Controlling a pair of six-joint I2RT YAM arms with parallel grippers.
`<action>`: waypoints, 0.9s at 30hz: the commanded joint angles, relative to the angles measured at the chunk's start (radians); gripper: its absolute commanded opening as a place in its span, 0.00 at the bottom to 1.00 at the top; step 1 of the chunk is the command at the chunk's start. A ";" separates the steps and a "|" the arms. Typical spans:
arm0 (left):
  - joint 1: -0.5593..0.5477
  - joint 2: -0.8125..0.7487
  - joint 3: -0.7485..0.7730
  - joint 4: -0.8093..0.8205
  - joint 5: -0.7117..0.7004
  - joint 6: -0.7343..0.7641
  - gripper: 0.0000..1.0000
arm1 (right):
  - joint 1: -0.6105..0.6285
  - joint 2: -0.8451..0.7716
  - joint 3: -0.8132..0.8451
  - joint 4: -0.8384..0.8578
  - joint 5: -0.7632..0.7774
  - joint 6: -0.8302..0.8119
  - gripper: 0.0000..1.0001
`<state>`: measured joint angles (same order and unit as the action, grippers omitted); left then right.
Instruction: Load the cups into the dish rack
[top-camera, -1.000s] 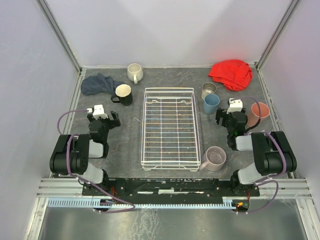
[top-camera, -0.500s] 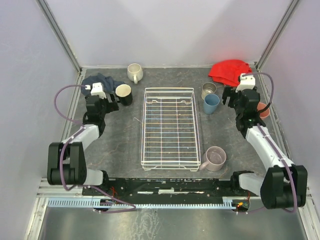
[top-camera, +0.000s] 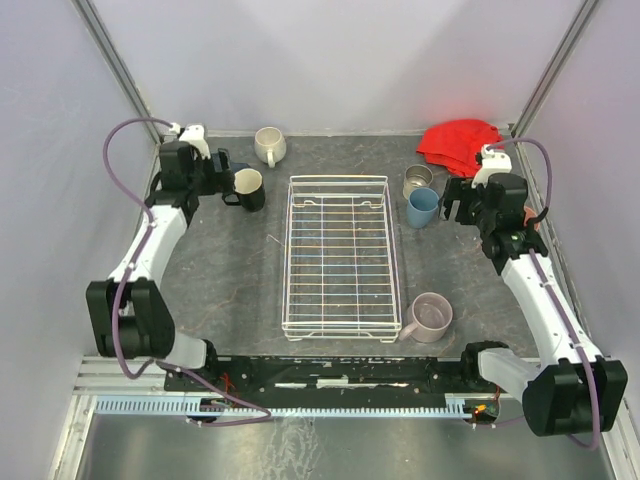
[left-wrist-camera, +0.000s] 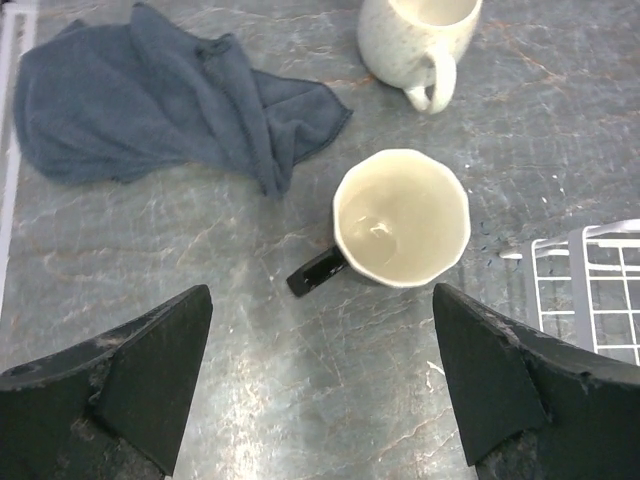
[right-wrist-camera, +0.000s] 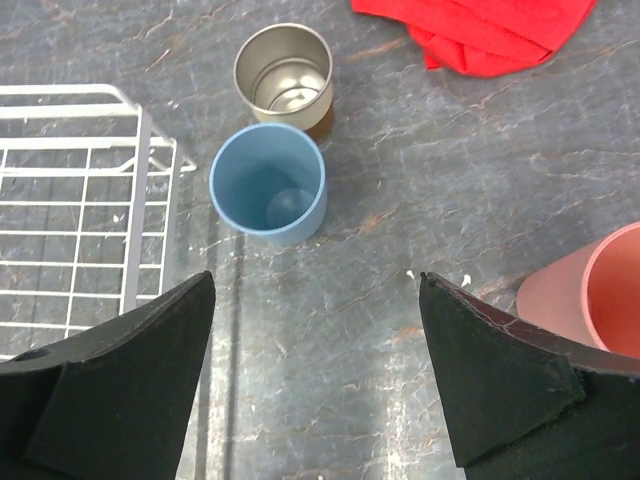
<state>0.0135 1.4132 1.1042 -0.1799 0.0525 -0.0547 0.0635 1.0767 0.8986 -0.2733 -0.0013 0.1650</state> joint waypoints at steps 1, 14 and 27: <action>0.003 0.140 0.173 -0.140 0.154 0.136 0.96 | 0.008 -0.040 0.071 -0.072 -0.064 0.009 0.90; 0.002 0.474 0.525 -0.327 0.243 0.195 0.81 | 0.014 0.017 0.158 -0.115 -0.106 -0.007 0.91; -0.006 0.613 0.644 -0.394 0.193 0.235 0.73 | 0.016 0.053 0.184 -0.119 -0.106 -0.006 0.91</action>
<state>0.0135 2.0117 1.7061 -0.5518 0.2634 0.1246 0.0723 1.1252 1.0206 -0.4091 -0.0978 0.1673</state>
